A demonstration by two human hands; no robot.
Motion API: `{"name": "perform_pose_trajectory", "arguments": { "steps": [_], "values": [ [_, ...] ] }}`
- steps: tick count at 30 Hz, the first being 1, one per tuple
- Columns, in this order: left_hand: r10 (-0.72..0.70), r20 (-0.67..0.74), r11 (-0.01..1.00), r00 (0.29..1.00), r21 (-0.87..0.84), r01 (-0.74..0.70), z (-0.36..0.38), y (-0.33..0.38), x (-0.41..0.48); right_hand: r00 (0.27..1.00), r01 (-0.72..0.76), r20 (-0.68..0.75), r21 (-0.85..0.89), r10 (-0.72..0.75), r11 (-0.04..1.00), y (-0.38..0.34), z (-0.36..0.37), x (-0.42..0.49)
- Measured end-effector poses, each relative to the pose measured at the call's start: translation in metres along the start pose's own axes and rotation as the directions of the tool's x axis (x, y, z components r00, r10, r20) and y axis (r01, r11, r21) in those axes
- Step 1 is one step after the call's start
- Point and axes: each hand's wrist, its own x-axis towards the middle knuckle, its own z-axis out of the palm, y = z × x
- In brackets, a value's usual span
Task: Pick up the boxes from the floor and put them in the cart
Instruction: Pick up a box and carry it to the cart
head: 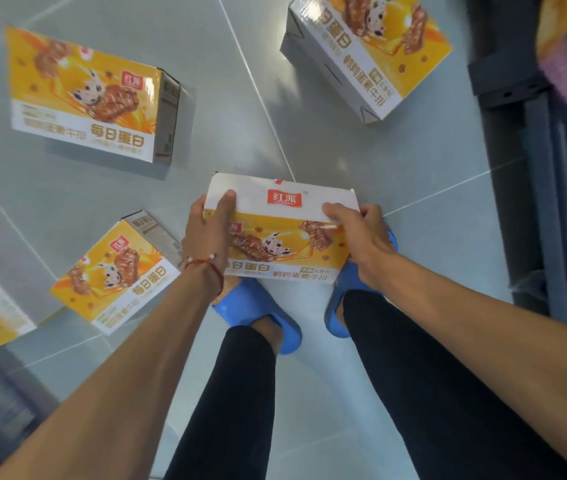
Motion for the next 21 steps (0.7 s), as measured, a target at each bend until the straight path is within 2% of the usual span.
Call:
{"name": "perform_pose_trajectory", "arguments": {
  "steps": [4, 8, 12, 21],
  "values": [
    [0.013, -0.054, 0.998, 0.998, -0.053, -0.016, -0.023, 0.021, -0.059, 0.998, 0.054, 0.01, 0.055, -0.055, 0.997, -0.014, -0.02, -0.059],
    [0.041, -0.05, 0.994, 0.998, -0.097, -0.046, -0.046, 0.054, -0.122, 0.995, 0.099, 0.002, 0.127, -0.1, 0.987, -0.024, -0.049, -0.128],
    [-0.033, 0.002, 0.978, 0.999, -0.204, 0.033, -0.07, 0.089, -0.191, 0.987, 0.145, 0.036, 0.186, -0.154, 0.972, -0.033, -0.085, -0.198],
    [-0.008, 0.118, 0.932, 0.993, -0.358, 0.05, -0.11, 0.125, -0.322, 0.945, 0.318, 0.049, 0.093, -0.324, 0.943, -0.055, -0.158, -0.322]
  ]
}}
